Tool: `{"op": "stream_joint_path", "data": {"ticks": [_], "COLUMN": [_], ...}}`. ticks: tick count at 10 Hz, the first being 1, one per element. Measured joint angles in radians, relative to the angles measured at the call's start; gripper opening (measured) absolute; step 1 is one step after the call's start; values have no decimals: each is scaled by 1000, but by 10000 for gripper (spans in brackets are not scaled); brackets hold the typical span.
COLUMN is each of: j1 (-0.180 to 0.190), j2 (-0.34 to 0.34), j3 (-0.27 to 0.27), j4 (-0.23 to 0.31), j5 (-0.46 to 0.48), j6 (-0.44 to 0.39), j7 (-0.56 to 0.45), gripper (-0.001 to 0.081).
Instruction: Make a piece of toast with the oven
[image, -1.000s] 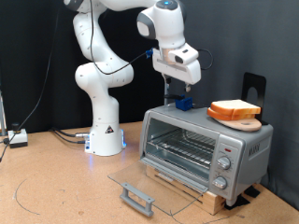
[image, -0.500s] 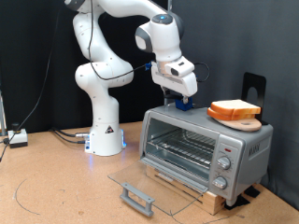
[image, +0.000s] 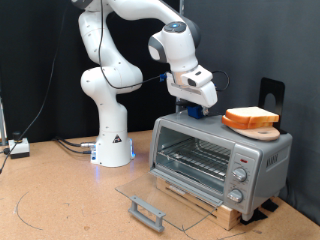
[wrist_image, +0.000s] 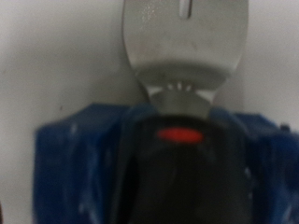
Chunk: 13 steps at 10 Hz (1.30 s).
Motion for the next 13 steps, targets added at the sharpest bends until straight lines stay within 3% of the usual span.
{"op": "stream_joint_path", "data": {"ticks": [8, 9, 10, 11, 12, 13], "j1": [25, 25, 25, 25, 25, 25], "j2": [18, 20, 23, 26, 29, 31], "j3": [11, 11, 11, 11, 11, 11], "j4": [4, 4, 4, 4, 4, 4], "j5": [25, 25, 25, 25, 25, 25], "j6": [25, 24, 24, 24, 22, 22], "j7": [-8, -8, -8, -8, -8, -8], "gripper": [809, 682, 682, 546, 546, 395]}}
